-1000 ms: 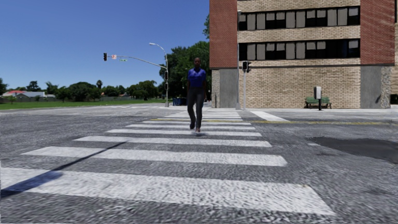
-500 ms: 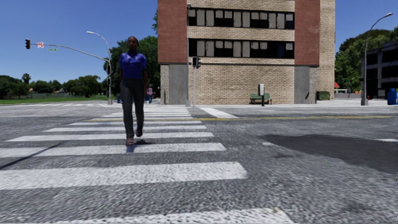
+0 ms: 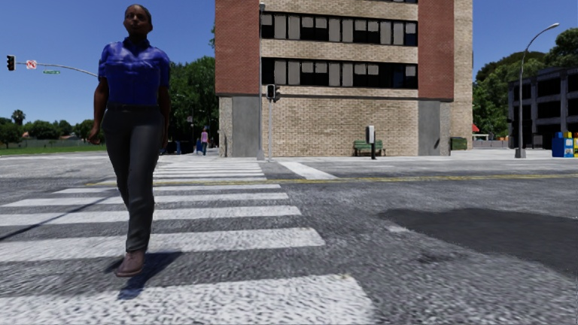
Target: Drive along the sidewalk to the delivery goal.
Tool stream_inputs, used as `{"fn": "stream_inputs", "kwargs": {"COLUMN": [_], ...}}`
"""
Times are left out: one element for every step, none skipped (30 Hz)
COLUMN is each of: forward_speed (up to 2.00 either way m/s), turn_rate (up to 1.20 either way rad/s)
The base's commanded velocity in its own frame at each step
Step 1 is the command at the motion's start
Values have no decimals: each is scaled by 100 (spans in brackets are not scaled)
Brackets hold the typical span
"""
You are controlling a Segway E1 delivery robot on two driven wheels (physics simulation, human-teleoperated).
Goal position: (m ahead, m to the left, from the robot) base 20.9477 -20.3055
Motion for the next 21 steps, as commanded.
{"fn": "stream_inputs", "kwargs": {"forward_speed": [131,131,131,131,131,135,200,200,200,200,200,200,200,200,200,200,200,200,200,200,200], "turn_rate": [0,0,0,0,0,0,0,0,0,0,0,0,9,42,44,44,44,44,44,44,44]}}
